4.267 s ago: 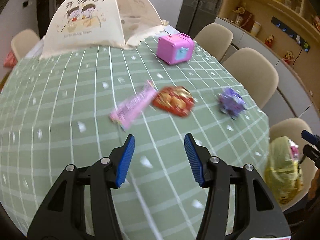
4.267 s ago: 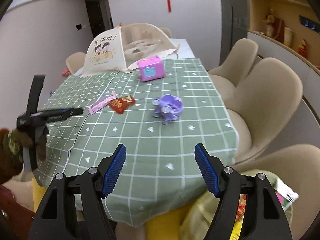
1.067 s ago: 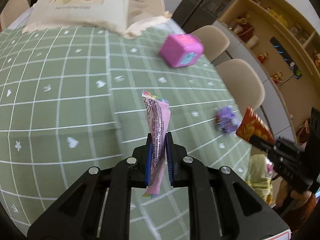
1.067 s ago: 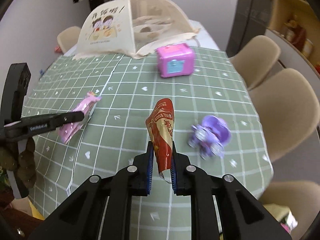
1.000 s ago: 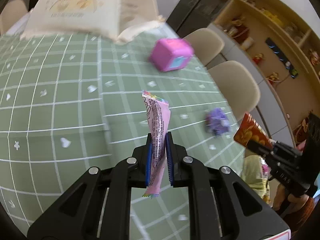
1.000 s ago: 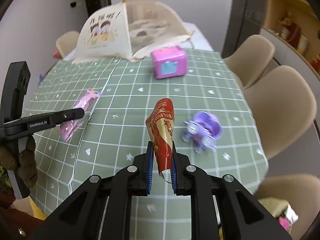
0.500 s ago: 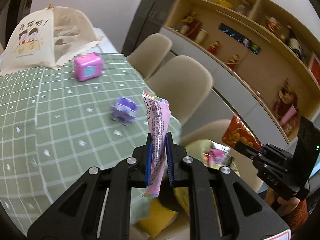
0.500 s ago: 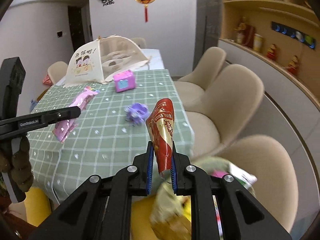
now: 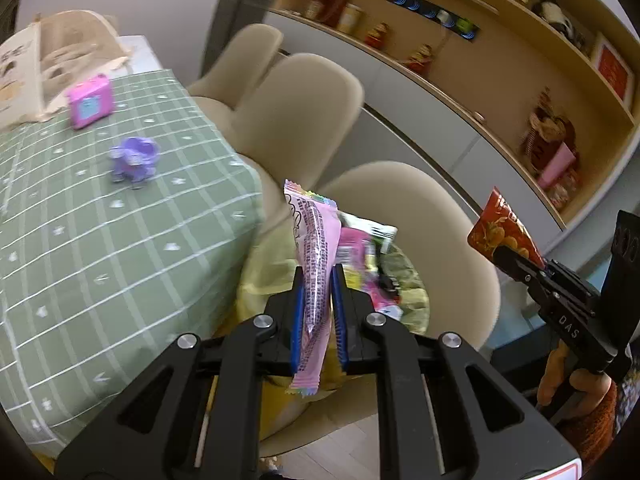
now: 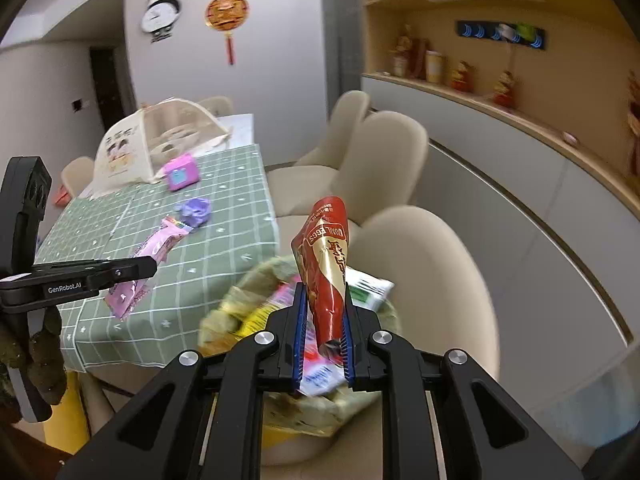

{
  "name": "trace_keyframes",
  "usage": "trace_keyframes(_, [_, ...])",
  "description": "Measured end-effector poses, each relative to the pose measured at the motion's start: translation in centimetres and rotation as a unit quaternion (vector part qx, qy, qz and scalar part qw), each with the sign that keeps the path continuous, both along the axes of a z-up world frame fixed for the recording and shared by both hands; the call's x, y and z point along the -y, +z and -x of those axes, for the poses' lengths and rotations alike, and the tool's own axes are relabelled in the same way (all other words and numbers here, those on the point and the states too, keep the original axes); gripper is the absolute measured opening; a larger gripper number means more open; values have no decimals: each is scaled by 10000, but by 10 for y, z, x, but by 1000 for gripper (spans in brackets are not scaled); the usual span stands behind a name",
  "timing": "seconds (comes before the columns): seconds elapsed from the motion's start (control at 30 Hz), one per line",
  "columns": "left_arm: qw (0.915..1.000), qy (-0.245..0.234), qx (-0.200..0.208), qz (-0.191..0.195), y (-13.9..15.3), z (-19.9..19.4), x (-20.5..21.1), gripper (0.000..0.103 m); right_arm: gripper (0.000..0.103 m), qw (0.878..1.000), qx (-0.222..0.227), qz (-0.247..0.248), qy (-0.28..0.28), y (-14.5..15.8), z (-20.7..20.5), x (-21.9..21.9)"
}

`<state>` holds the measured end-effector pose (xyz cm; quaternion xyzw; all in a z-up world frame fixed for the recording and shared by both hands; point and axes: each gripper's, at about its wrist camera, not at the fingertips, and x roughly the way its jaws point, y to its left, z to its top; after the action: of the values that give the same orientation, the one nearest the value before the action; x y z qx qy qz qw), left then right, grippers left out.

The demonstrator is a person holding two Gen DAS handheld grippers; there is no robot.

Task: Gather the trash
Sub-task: 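Carry the pink wrapper and red snack bag over the yellow trash bag, then open the left tool and right tool to drop both items into the bag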

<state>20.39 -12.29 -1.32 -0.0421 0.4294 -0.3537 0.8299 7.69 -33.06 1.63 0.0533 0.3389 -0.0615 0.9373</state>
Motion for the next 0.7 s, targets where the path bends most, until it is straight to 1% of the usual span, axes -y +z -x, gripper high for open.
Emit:
trace_keyframes(0.1, [9996, -262, -112, -1, -9, -1, 26, 13, 16, 9999, -34, -37, -161, -6, 10, 13])
trace_keyframes(0.2, [9987, -466, -173, -112, -21, -3, 48, 13, 16, 9995, -66, -100, -302, -13, 20, 25])
trace_keyframes(0.33, [9978, -559, -194, -315, -35, -10, 74, 13, 16, 9989, -104, -176, -414, -20, 27, 31])
trace_keyframes(0.4, [9976, -561, -170, -372, -40, -13, 82, 14, 16, 9988, -110, -190, -435, -22, 30, 33])
trace_keyframes(0.5, [9974, -591, -109, -404, -43, -18, 90, 22, 16, 9986, -124, -218, -465, -24, 32, 35])
trace_keyframes(0.57, [9976, -594, -123, -347, -44, -21, 93, 38, 16, 9985, -129, -242, -479, -25, 31, 36])
trace_keyframes(0.63, [9980, -559, -144, -247, -44, -25, 91, 42, 16, 9984, -135, -256, -480, -27, 30, 35])
trace_keyframes(0.7, [9982, -525, -139, -238, -43, -27, 90, 43, 16, 9984, -158, -274, -463, -29, 28, 34])
